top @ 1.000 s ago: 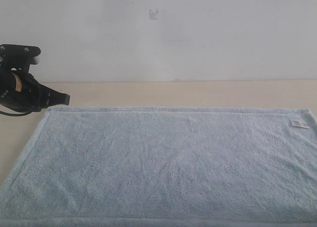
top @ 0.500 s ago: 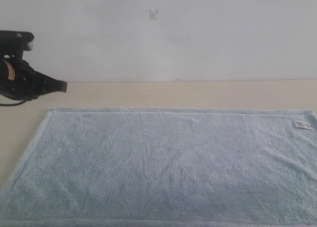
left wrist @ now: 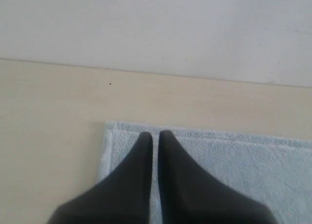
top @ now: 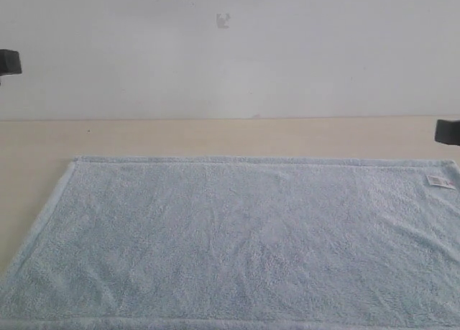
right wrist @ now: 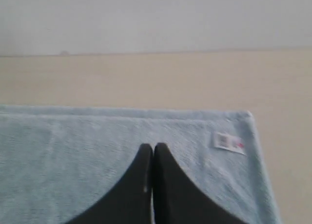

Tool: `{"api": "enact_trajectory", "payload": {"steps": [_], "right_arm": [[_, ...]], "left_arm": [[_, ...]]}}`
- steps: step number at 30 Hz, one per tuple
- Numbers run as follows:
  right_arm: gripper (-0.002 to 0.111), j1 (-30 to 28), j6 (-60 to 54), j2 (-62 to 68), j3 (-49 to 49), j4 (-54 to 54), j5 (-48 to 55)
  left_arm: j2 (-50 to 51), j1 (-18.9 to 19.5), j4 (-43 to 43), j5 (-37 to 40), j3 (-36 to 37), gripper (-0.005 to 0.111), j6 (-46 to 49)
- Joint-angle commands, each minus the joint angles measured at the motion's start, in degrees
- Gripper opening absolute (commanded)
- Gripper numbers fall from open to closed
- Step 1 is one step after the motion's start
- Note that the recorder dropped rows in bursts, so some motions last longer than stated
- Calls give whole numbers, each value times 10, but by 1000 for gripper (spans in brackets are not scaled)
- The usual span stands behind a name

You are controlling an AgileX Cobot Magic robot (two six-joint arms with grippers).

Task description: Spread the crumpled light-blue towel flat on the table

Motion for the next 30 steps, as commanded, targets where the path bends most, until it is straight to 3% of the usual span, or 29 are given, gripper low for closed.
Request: {"api": "enact_trajectory", "payload": {"steps": [1, 8, 15, 24, 30], "right_arm": [[0, 97, -1, -61, 3, 12, 2], [0, 194, 4, -162, 3, 31, 36], [0, 233, 6, -272, 3, 53, 120], [0, 243, 8, -387, 3, 84, 205], [0, 243, 15, -419, 3, 93, 321]], "left_arm": [[-117, -3, -38, 26, 68, 4, 7], [-302, -3, -109, 58, 121, 4, 16], [-413, -3, -129, 133, 145, 4, 17], [-474, -3, -133, 172, 156, 4, 17], [-476, -3, -133, 170, 156, 4, 17]]}}
